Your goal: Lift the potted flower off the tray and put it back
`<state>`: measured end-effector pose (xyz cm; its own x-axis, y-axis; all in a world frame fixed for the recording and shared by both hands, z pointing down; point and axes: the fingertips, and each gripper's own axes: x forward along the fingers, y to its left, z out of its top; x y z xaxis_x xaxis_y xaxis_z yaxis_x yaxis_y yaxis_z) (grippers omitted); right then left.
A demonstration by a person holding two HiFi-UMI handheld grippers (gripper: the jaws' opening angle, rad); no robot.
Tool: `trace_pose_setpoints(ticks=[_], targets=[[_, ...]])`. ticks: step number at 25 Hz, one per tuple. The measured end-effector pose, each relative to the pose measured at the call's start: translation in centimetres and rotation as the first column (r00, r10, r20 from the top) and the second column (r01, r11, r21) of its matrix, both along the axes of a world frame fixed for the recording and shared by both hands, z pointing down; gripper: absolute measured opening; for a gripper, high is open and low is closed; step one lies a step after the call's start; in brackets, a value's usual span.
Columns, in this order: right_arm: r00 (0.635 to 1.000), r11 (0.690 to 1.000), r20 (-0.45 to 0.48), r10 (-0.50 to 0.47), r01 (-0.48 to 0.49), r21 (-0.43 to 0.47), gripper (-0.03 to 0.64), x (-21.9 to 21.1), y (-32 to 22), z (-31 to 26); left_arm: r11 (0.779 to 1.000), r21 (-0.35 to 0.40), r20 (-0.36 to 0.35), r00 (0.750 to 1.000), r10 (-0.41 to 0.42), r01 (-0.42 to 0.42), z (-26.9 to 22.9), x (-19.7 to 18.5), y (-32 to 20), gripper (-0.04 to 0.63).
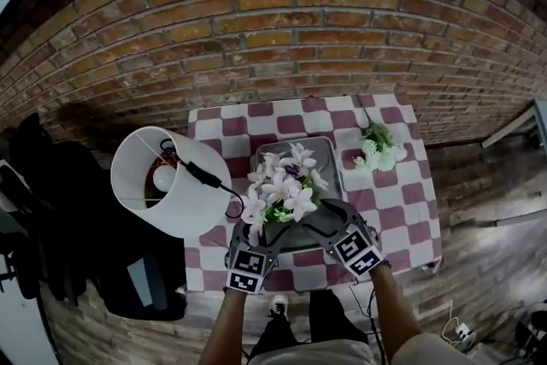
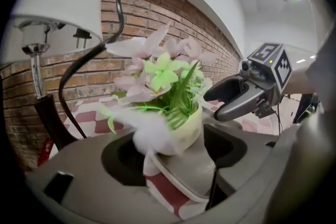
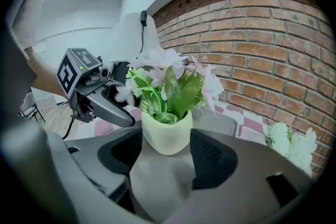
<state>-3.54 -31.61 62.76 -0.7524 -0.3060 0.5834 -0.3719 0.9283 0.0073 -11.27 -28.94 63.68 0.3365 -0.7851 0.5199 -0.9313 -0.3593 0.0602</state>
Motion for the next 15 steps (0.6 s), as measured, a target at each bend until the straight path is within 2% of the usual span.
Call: trace_pose_setpoints(ticks=[5, 10, 15], targets=[[0.999, 1.0, 0.031, -0.029, 0.03, -0.006, 0.307, -1.4, -1.0, 1.0, 1.0, -0.01, 0.018, 0.999, 0.027, -0.027, 1.3, -0.1, -1.5, 0.362], [0.997, 0.998, 0.045, -0.065, 0.065, 0.009, 0.31, -2.3, -1.4, 1.9, 0.999, 0.006, -0.024, 0.999, 0.031, -0.031, 1.4, 0.2, -2.1, 0.364], [0.997, 1.0, 0.079, -0.026, 0.025, 0.002, 0.308, -2.5, -1.7, 2.0, 1.0, 0.009, -0.019, 1.0, 0.002, -0.002, 1.4, -0.1, -2.3, 0.343]])
